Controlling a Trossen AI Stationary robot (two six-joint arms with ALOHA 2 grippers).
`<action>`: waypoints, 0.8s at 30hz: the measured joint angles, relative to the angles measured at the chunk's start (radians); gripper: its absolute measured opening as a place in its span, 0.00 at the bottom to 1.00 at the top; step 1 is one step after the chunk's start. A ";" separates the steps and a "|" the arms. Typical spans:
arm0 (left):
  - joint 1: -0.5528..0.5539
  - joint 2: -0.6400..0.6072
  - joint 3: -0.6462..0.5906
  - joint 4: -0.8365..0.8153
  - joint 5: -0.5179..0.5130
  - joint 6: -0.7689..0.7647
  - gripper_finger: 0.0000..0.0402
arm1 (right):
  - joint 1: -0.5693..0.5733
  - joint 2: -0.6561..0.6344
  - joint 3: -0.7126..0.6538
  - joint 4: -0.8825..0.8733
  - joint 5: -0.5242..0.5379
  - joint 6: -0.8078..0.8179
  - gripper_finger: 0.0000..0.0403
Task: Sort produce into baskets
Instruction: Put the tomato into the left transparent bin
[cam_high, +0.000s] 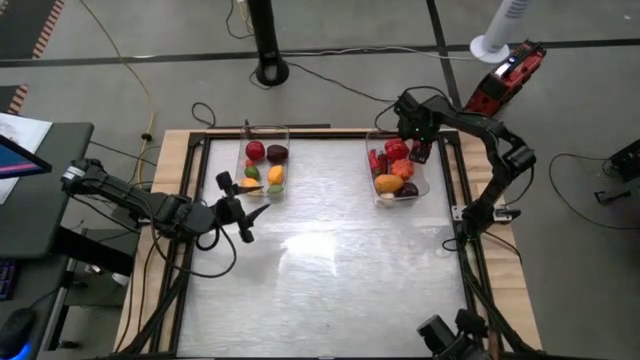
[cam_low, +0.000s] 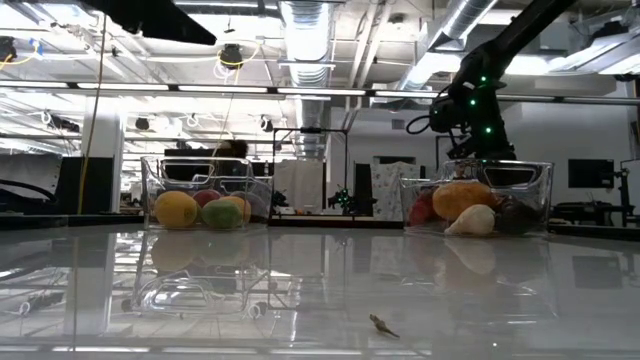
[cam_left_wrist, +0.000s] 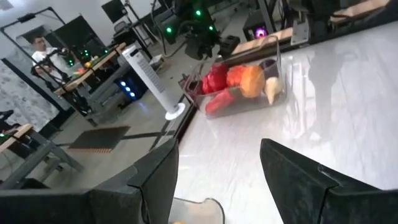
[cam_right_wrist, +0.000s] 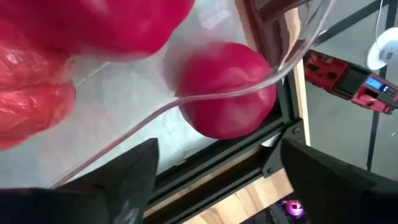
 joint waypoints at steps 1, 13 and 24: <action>0.000 0.000 0.000 -0.007 0.004 -0.005 0.54 | -0.002 0.000 0.000 0.001 0.000 0.000 0.91; 0.000 0.000 0.000 -0.037 0.050 -0.009 0.53 | -0.031 0.000 0.000 0.091 -0.069 -0.018 0.92; 0.000 0.000 0.000 -0.107 0.057 -0.064 0.53 | -0.038 0.095 -0.008 0.091 0.030 0.023 0.92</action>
